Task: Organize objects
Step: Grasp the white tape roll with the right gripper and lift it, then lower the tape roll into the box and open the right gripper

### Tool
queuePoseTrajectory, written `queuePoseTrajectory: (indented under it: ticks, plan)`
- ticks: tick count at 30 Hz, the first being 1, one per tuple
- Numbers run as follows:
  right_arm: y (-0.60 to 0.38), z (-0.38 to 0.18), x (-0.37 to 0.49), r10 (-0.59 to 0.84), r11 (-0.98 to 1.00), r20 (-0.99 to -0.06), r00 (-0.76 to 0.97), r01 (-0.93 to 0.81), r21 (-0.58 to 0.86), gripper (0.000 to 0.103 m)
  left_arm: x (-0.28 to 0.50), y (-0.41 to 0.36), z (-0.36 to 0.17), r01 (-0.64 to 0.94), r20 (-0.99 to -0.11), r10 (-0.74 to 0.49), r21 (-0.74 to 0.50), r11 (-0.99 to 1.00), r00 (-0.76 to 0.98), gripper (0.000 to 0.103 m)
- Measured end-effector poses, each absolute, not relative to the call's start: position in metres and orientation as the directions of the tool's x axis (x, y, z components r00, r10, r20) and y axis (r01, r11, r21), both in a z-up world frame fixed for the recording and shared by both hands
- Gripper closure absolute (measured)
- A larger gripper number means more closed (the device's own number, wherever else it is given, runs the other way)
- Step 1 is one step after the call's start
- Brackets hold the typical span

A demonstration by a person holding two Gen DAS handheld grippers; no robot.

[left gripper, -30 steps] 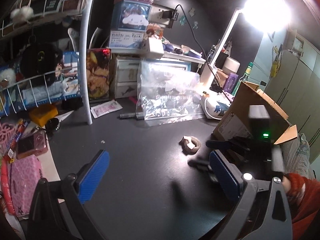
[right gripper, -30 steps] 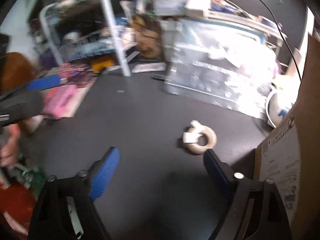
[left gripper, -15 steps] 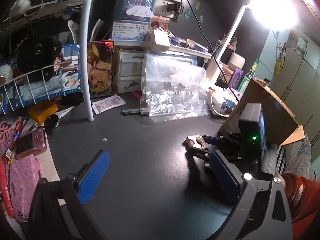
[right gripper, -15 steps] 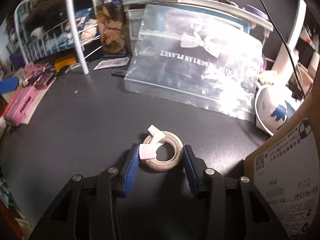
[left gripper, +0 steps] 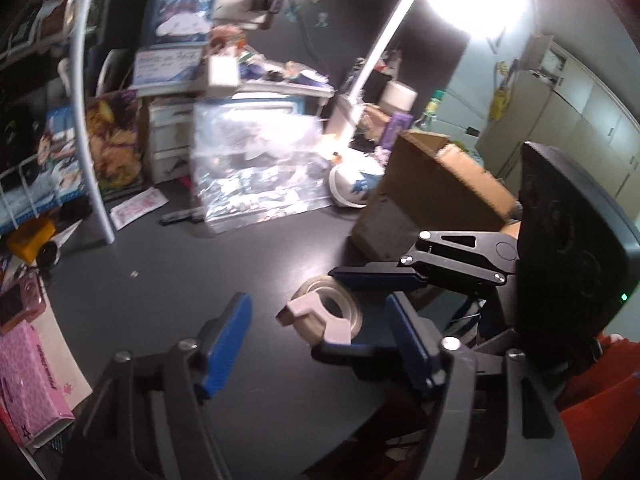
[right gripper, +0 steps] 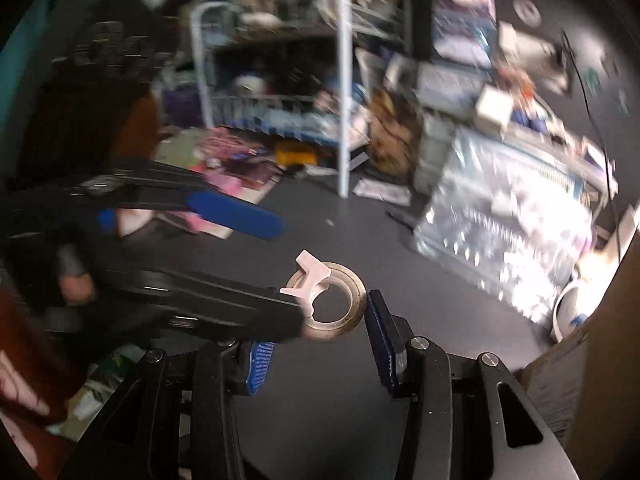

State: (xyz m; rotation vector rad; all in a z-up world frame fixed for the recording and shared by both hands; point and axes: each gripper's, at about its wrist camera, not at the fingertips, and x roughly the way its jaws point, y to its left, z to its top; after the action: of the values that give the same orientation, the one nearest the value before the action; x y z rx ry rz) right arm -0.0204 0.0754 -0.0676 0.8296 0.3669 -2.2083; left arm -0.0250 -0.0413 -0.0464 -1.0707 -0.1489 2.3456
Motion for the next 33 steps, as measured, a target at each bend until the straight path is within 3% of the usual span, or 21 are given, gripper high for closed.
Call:
queuePoseTrajectory:
  ticks: [7, 9, 19, 30, 32, 33]
  plan:
    - [0.093, -0.027, 0.009, -0.541, -0.662, -0.605, -0.584, 0.74, -0.121, 0.064, -0.025, -0.009, -0.011, -0.503, -0.649, 0.558, -0.297, -0.812, -0.517, 0.06]
    - [0.105, -0.017, 0.011, -0.53, -0.671, -0.593, -0.607, 0.727, -0.145, 0.064, -0.027, 0.006, 0.0, -0.526, -0.643, 0.564, -0.281, -0.803, -0.518, 0.061]
    - [0.189, 0.014, 0.002, -0.471, -0.744, -0.569, -0.675, 0.65, -0.155, 0.064, -0.063, 0.095, 0.03, -0.633, -0.64, 0.615, -0.249, -0.733, -0.46, 0.061]
    - [0.28, 0.011, -0.035, -0.401, -0.818, -0.66, -0.635, 0.573, -0.055, 0.064, -0.114, 0.186, 0.02, -0.694, -0.727, 0.609, -0.26, -0.672, -0.317, 0.061]
    - [0.29, 0.007, -0.041, -0.389, -0.828, -0.681, -0.621, 0.559, -0.036, 0.064, -0.118, 0.193, 0.018, -0.694, -0.74, 0.598, -0.254, -0.674, -0.309, 0.057]
    - [0.293, 0.005, -0.043, -0.382, -0.832, -0.69, -0.615, 0.554, -0.034, 0.062, -0.12, 0.196, 0.017, -0.691, -0.744, 0.593, -0.254, -0.677, -0.308, 0.045]
